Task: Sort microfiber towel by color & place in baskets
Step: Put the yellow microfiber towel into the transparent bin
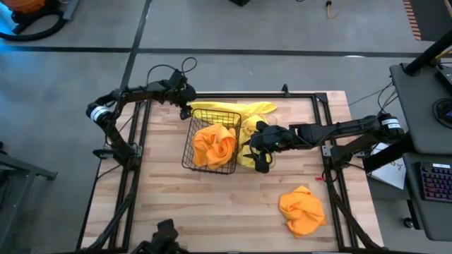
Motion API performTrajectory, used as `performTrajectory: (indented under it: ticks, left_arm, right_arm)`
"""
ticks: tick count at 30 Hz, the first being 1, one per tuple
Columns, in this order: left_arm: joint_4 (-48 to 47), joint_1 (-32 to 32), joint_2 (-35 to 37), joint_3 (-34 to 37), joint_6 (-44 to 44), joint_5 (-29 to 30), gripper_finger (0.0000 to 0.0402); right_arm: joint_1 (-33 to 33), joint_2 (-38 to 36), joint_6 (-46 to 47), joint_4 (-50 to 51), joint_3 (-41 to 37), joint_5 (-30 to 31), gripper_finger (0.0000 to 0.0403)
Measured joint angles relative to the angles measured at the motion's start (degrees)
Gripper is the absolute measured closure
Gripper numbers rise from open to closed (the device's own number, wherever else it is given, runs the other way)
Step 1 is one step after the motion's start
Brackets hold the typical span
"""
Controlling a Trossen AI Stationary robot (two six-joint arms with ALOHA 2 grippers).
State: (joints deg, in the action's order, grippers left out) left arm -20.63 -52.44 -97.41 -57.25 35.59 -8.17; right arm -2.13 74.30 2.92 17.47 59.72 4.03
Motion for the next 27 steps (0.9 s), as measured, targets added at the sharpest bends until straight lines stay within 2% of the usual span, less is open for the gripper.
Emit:
performTrajectory:
  ticks: [2, 5, 10, 21, 27]
  left_arm:
    - [-0.97, 0.5, -0.02, 0.13, -4.81, 0.17, 0.0209]
    - [-0.07, 0.2, -0.02, 1.15, -7.05, 0.28, 0.0229]
    - [5.62, -0.36, -0.04, 2.96, -7.82, 5.77, 0.0256]
    - [11.18, -1.23, -0.07, 6.4, -7.83, 2.86, 0.0276]
    - [11.93, -1.24, -1.63, 6.36, -11.39, 3.11, 0.0279]
  right_arm:
    - [0.0, -0.02, -0.29, 0.01, 0.0, 0.0, 0.0188]
    - [0.0, -0.04, -1.41, -0.06, 0.0, -0.01, 0.0188]
    - [0.0, -0.04, -1.6, -0.26, 0.02, 0.0, 0.0188]
    - [0.0, -0.04, -1.26, -0.24, 0.07, 0.0, 0.0188]
    - [0.0, -0.04, -1.07, -0.24, 0.07, 0.0, 0.0188]
